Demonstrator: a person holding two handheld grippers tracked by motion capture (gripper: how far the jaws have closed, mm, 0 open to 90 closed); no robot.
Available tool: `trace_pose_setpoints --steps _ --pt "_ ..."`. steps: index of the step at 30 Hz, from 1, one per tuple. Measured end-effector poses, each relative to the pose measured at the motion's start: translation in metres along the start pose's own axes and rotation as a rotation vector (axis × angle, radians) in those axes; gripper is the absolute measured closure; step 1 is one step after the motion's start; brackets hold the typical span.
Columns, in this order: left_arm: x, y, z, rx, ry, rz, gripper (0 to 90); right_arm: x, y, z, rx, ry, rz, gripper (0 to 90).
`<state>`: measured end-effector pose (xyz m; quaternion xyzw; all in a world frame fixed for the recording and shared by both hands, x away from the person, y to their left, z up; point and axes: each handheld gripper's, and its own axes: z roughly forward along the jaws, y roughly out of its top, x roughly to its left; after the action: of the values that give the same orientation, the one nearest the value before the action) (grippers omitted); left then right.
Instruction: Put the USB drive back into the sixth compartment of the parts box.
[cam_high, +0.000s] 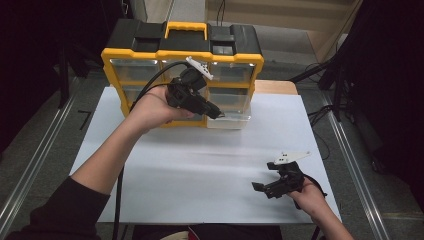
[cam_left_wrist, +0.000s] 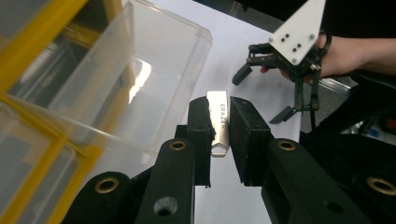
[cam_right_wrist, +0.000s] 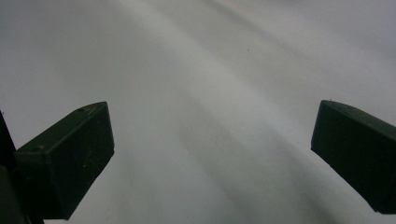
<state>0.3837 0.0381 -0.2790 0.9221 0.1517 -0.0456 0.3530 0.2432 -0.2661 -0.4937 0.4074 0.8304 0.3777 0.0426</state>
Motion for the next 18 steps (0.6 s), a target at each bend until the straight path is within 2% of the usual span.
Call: trace_pose_setpoints --steps 18 --pt "0.022 0.017 0.008 -0.025 0.075 -0.055 79.3 0.000 0.000 -0.001 -0.004 0.003 0.002 0.0"
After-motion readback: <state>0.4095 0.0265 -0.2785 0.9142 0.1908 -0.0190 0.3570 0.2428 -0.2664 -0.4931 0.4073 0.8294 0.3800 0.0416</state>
